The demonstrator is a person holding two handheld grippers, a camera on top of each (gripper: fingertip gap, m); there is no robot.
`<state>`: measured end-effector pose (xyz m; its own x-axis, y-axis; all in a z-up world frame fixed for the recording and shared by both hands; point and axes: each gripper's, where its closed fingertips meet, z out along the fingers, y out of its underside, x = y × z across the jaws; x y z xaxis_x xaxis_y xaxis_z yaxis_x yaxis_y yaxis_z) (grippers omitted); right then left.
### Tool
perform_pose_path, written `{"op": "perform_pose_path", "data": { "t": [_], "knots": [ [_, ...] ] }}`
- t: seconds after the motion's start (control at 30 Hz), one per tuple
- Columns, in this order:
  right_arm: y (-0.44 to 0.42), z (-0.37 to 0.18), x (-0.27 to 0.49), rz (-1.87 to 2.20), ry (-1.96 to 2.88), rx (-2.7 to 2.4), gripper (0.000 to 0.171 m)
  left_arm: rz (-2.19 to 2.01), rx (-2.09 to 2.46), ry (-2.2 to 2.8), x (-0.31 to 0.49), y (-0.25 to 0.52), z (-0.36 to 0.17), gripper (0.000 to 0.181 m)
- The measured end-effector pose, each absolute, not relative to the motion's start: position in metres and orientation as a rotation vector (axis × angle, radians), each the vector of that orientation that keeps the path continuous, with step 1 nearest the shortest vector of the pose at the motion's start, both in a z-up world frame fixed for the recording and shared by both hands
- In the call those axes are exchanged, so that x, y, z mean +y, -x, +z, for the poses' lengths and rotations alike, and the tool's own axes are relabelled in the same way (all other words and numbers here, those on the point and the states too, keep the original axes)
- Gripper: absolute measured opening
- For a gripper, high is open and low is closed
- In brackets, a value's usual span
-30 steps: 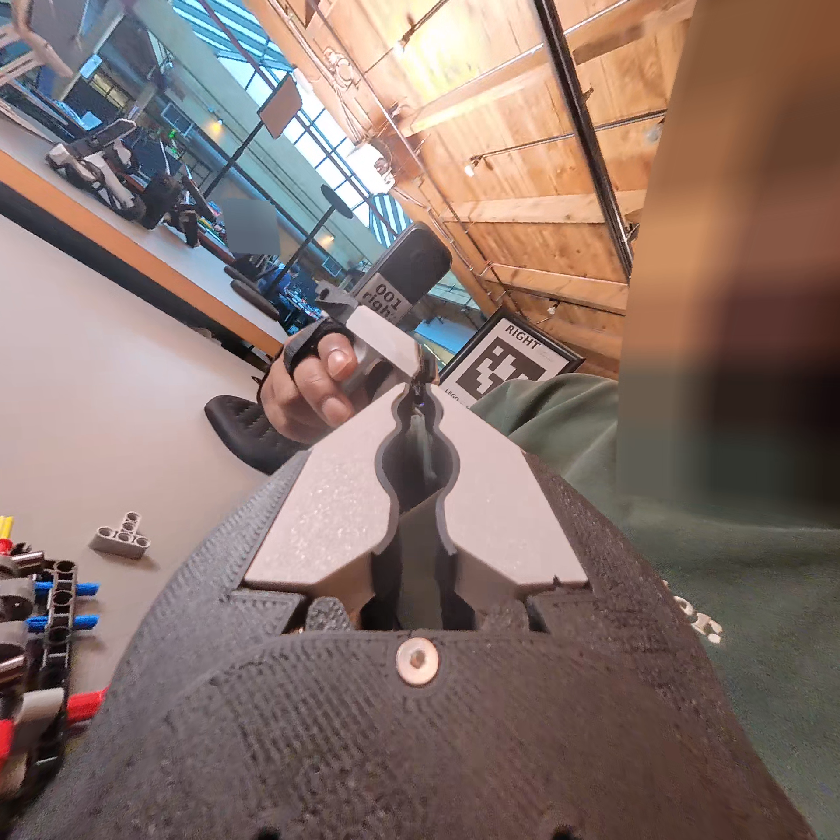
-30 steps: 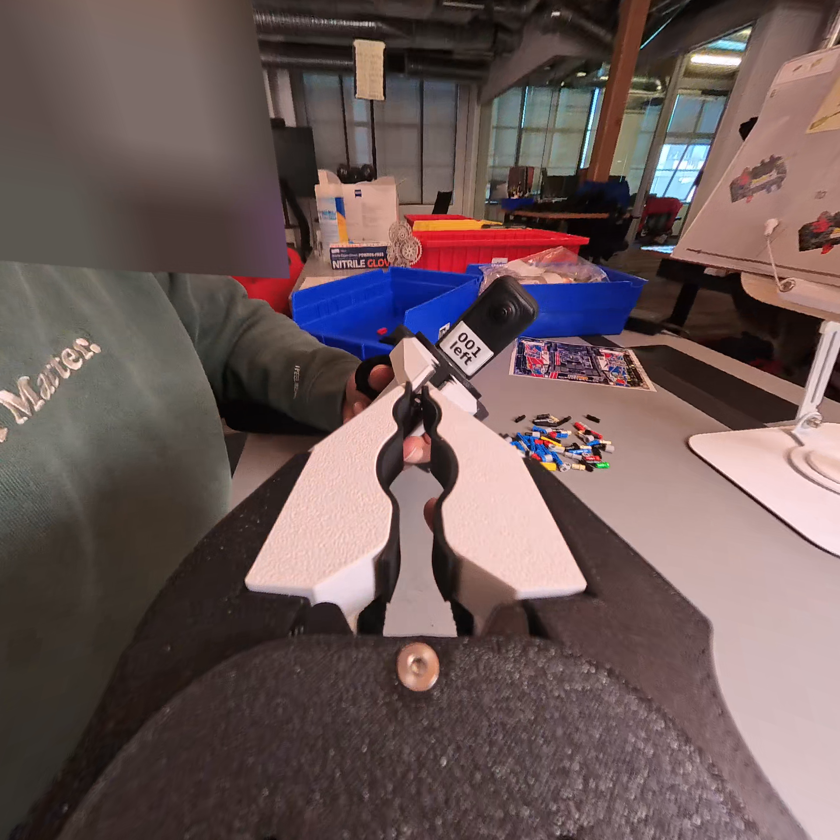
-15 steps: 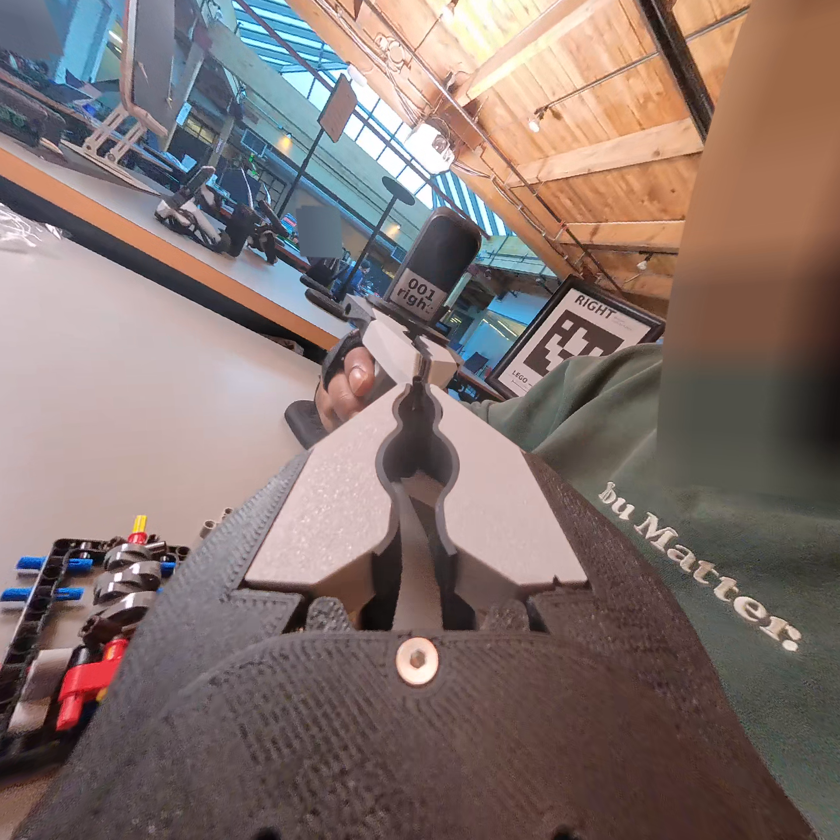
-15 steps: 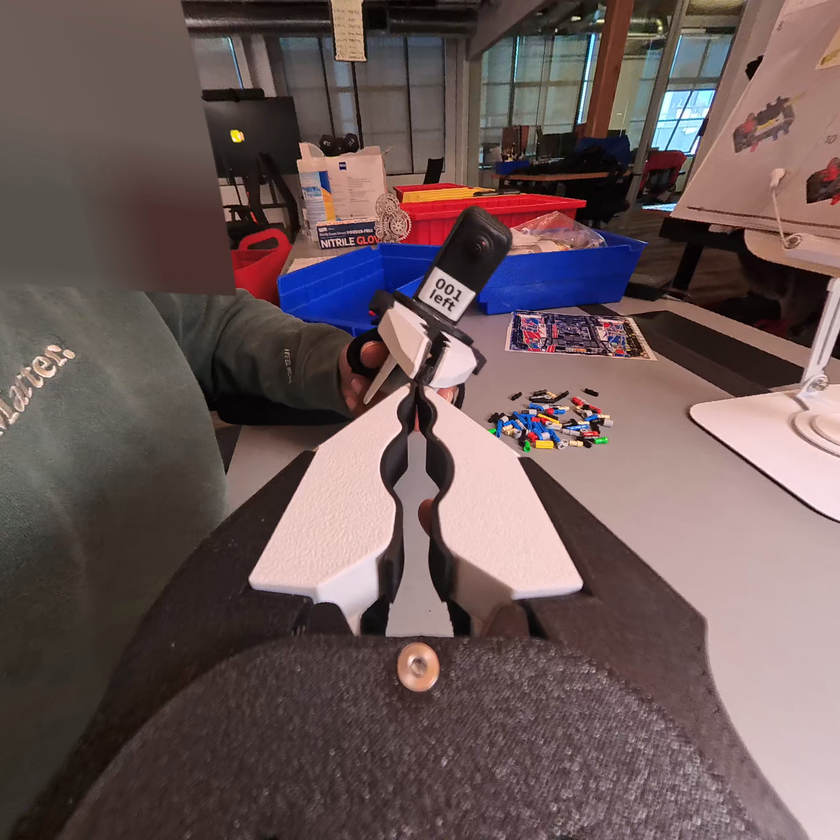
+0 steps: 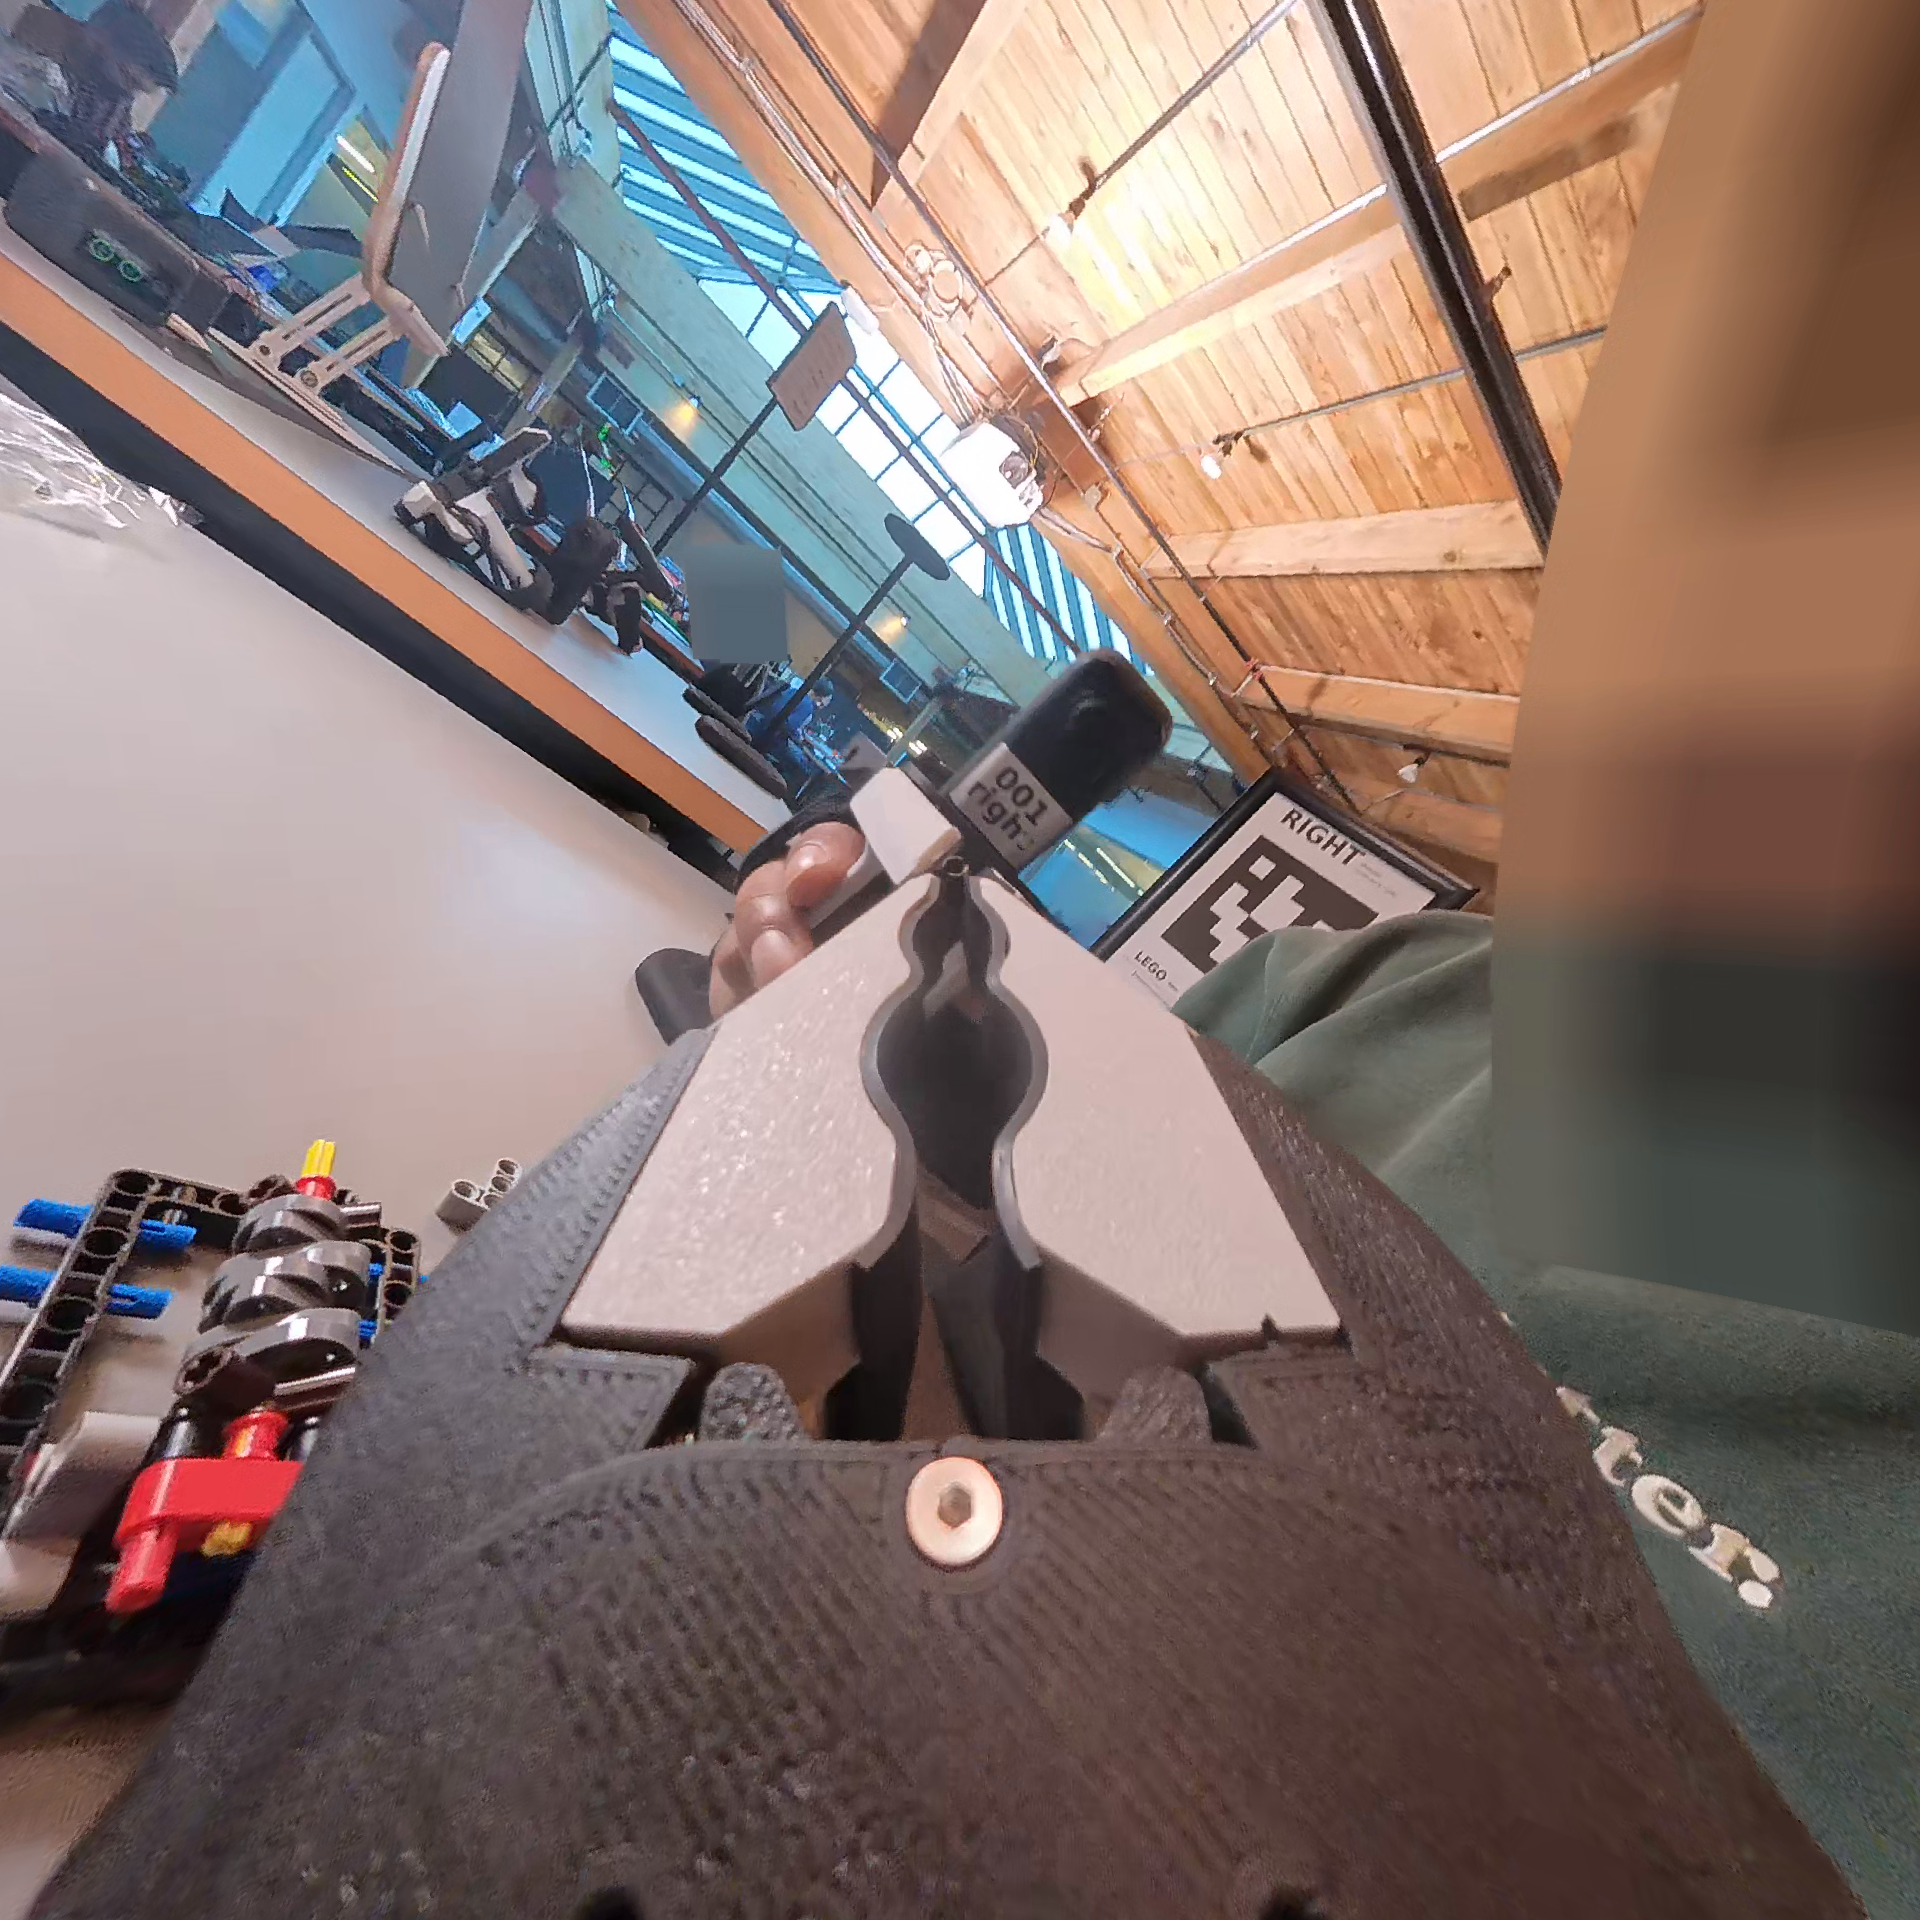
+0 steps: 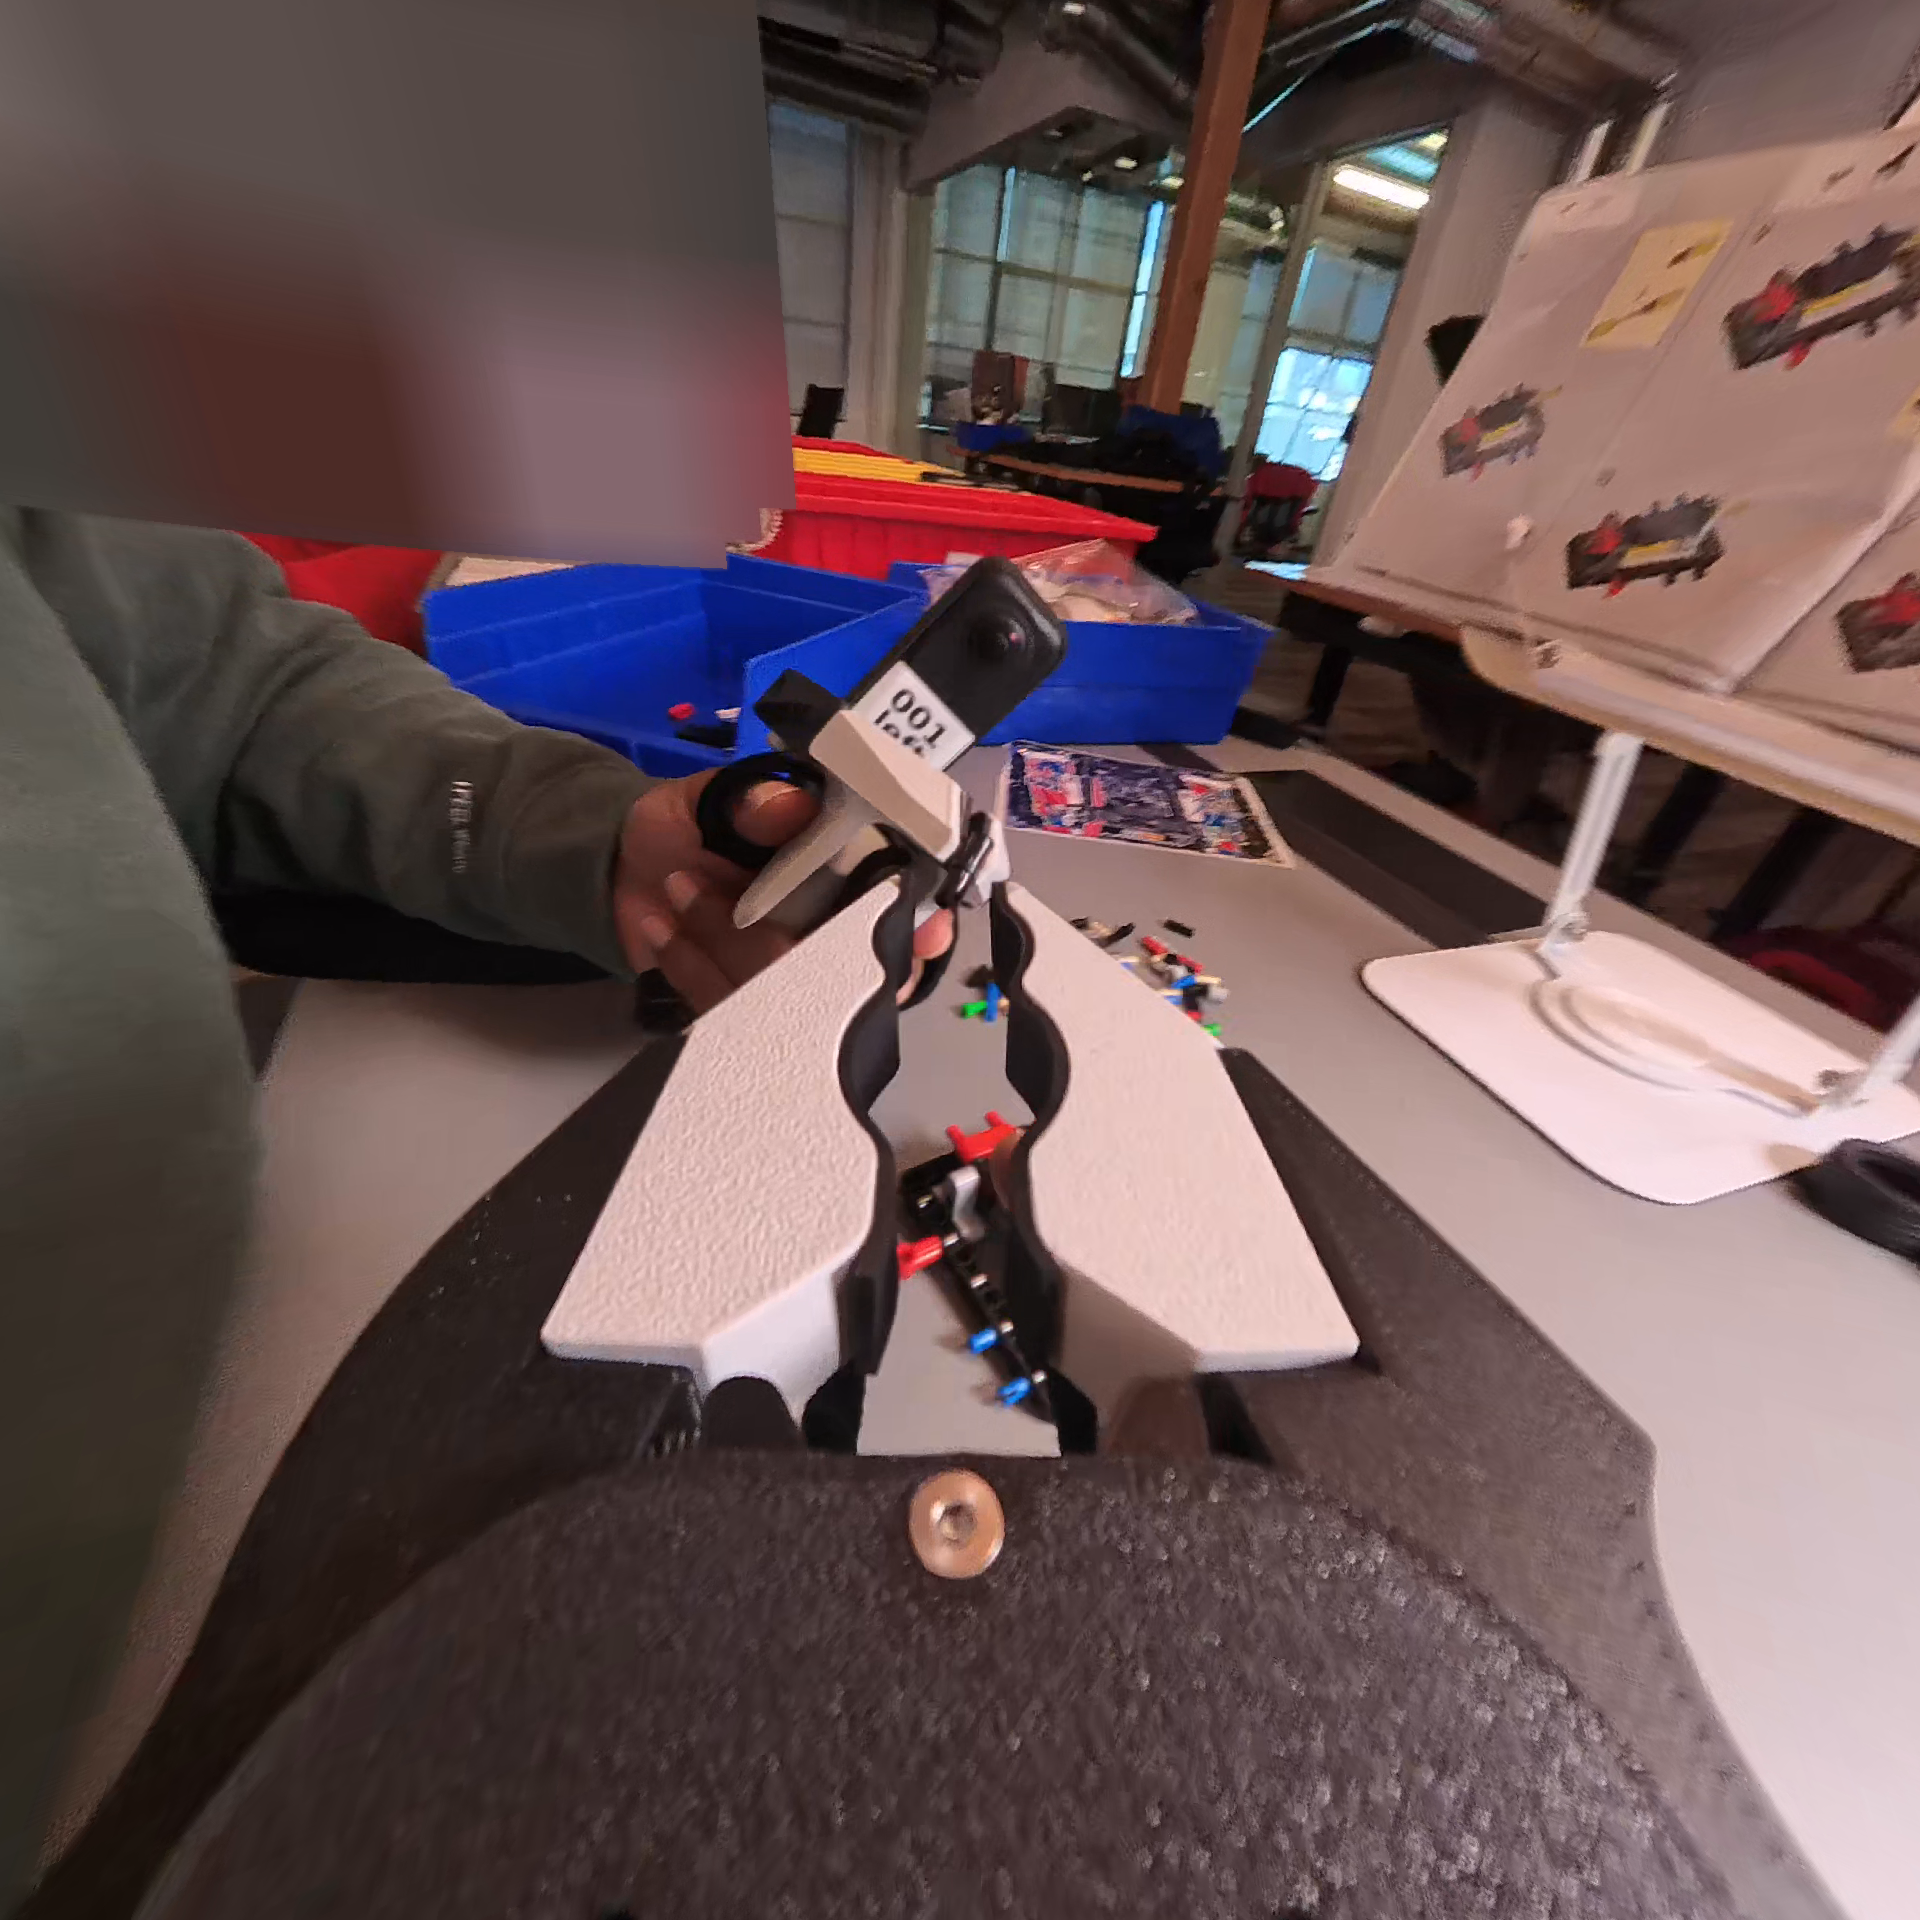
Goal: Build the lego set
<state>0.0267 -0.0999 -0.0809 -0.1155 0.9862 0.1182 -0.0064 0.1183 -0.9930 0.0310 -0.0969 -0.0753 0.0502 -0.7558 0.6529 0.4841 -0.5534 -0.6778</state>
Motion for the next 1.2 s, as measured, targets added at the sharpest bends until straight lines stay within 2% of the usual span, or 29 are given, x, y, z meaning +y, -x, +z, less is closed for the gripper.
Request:
{"op": "perform_pose_path", "data": {
  "t": [0.07, 0.27, 0.37, 0.47, 0.63, 0.87, 1.03, 1.2],
  "knots": [
    [-0.024, -0.078, -0.098, 1.151, 1.049, -1.314, 0.006, -1.68, 0.278, 1.38, -0.096, -0.029, -0.075, 0.0],
    [-0.025, -0.076, -0.093, 1.112, 1.067, -1.349, 0.002, -1.671, 0.27, 1.391, -0.094, -0.027, -0.076, 0.0],
    [-0.026, -0.084, -0.091, 1.071, 1.121, -1.473, 0.003, -1.524, 0.36, 1.455, -0.093, -0.029, -0.081, 0.001],
    [-0.03, -0.097, -0.087, 0.953, 1.164, -1.641, 0.002, -1.291, 0.503, 1.548, -0.091, -0.03, -0.093, 0.009],
    [-0.03, -0.108, -0.095, 0.834, 1.118, -1.83, 0.001, -1.212, 0.589, 1.626, -0.094, -0.037, -0.105, 0.004],
    [-0.03, -0.103, -0.1, 0.879, 1.087, -1.829, 0.001, -1.329, 0.568, 1.595, -0.098, -0.038, -0.099, 0.003],
    [-0.03, -0.081, -0.106, 1.109, 1.04, -1.657, 0.005, -1.605, 0.428, 1.45, -0.103, -0.036, -0.08, 0.002],
    [-0.03, -0.074, -0.108, 1.183, 1.012, -1.563, 0.004, -1.688, 0.391, 1.401, -0.105, -0.036, -0.074, 0.002]
  ]
}}
